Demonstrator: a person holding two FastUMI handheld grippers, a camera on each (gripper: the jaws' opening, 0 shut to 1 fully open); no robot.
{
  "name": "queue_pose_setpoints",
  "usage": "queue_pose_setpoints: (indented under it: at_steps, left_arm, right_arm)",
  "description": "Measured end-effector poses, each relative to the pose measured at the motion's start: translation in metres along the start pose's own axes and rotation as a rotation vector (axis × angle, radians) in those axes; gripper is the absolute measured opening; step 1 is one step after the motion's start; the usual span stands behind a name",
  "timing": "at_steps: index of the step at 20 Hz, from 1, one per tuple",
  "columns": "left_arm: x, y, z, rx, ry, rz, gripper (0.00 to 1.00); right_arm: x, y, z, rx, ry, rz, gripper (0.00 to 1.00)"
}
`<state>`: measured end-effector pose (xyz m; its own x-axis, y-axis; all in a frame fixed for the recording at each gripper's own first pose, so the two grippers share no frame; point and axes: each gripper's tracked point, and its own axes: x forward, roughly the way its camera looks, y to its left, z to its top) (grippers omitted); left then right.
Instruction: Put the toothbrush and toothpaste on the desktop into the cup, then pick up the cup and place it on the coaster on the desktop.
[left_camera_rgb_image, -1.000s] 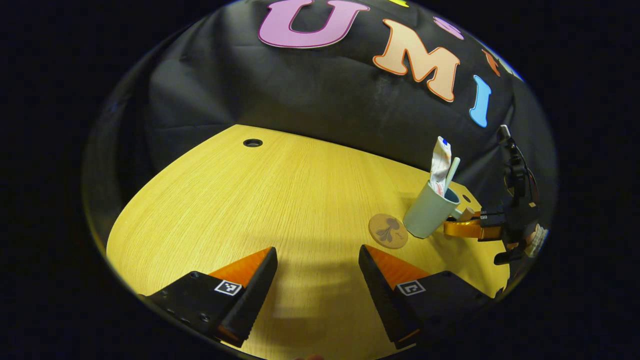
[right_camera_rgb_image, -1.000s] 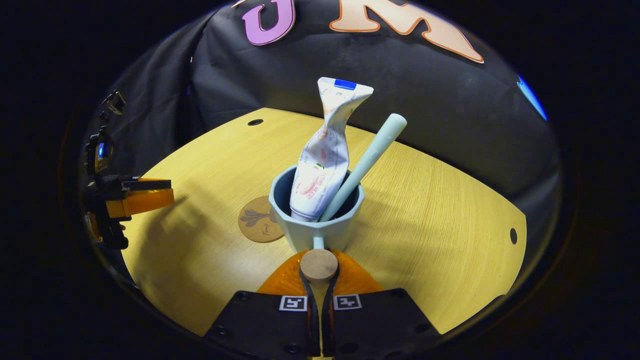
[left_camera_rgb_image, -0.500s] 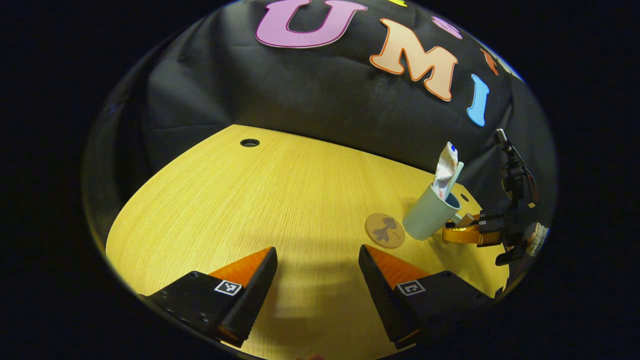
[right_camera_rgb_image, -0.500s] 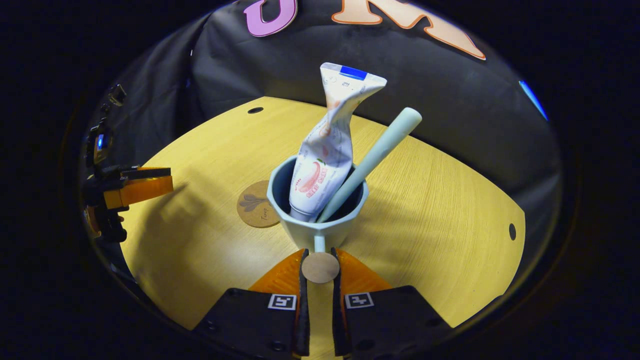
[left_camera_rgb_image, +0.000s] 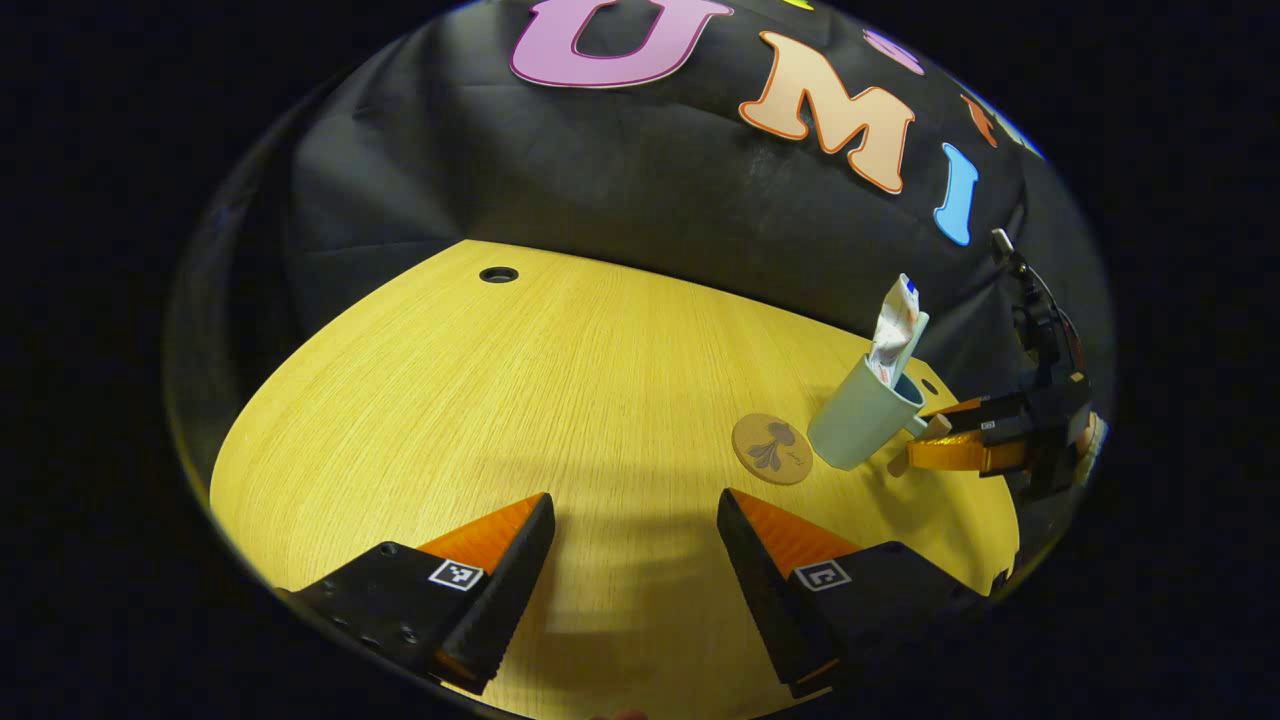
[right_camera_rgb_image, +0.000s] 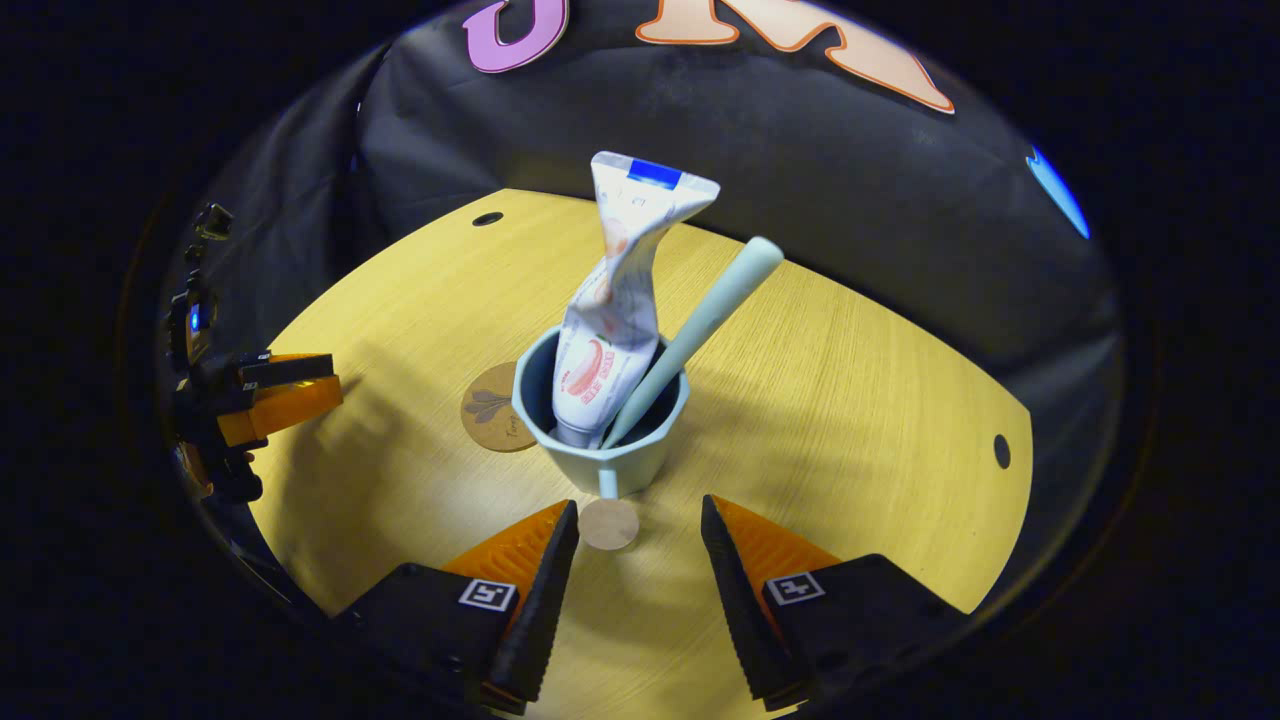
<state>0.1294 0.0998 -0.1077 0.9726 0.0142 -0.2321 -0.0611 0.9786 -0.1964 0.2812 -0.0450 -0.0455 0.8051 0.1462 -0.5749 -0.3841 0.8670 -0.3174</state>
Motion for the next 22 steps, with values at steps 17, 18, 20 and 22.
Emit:
queue_pose_setpoints:
  at_steps: [17,18,20,22]
  left_arm:
    - [-0.009,0.026,-0.014,-0.037,0.032,0.045,0.96]
    - [-0.009,0.026,-0.015,-0.04,0.034,0.044,0.96]
    - [-0.007,0.024,-0.016,-0.045,0.038,0.038,0.96]
    - [-0.007,0.021,-0.015,-0.045,0.038,0.034,0.96]
  right_arm:
    - [0.028,0.017,-0.003,-0.075,0.208,0.033,0.45]
    - [0.028,0.017,-0.002,-0.071,0.206,0.031,0.37]
    - [0.028,0.017,-0.002,-0.07,0.207,0.03,0.29]
    - [0.027,0.016,-0.002,-0.075,0.204,0.034,0.25]
